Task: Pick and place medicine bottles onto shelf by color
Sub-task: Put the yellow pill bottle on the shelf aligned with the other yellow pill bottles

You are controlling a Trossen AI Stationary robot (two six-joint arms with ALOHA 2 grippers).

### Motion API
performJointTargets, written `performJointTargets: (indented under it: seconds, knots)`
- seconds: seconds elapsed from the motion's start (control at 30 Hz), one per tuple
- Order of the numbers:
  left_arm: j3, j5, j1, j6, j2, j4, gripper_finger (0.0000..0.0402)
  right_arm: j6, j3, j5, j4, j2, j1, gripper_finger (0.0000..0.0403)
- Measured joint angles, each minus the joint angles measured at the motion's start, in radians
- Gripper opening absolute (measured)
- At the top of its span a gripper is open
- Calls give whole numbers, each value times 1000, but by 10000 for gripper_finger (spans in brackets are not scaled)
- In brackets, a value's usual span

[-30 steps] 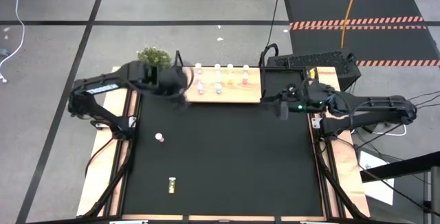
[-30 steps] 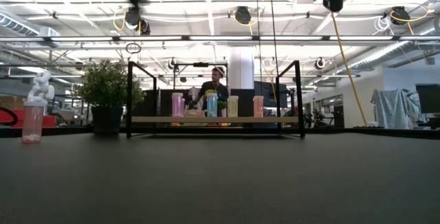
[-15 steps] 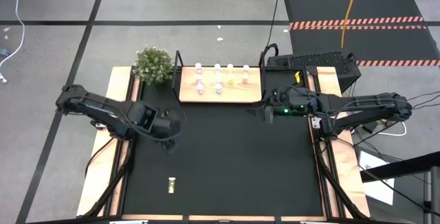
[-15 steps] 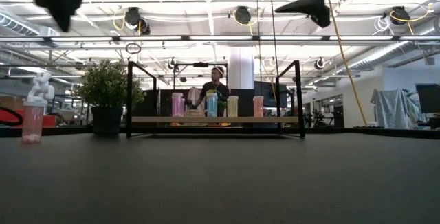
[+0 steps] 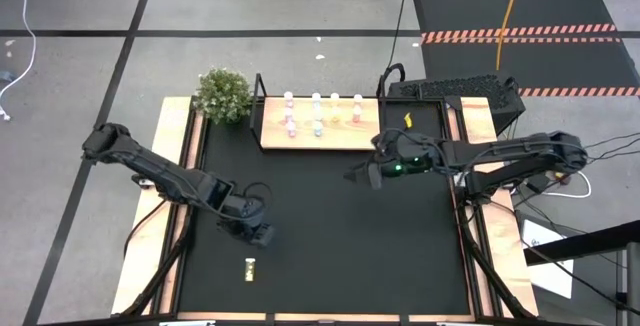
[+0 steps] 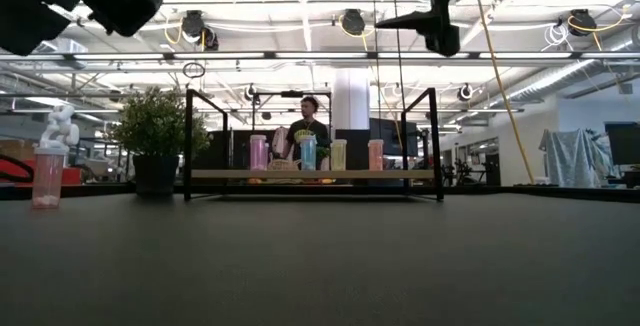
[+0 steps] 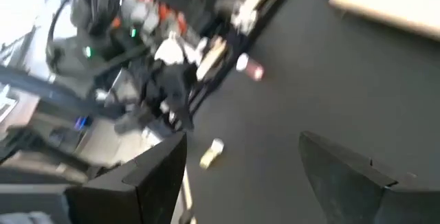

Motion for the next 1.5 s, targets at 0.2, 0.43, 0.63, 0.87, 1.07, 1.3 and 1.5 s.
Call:
performJointTargets:
  seconds: [0.2,0.43,0.63,0.87,1.07,1.3,1.5]
  knots:
    - [-64,32,-1,-60,0,104,209,1,0,-62,5,70,25,274]
    - [-166,72,-59,-188,0,179,209,-30,0,-94,16,126,38,274]
    - [-290,73,-115,-350,0,398,209,-49,0,-91,26,127,70,274]
    - [-350,21,-149,-366,33,413,209,-40,0,-92,33,127,99,274]
    - [-348,17,-150,-382,117,459,209,-16,0,-112,35,127,124,274]
    - [-346,52,-149,-392,203,512,209,23,0,-117,43,127,132,274]
    - [-345,76,-139,-390,218,522,190,61,0,-117,43,127,132,274]
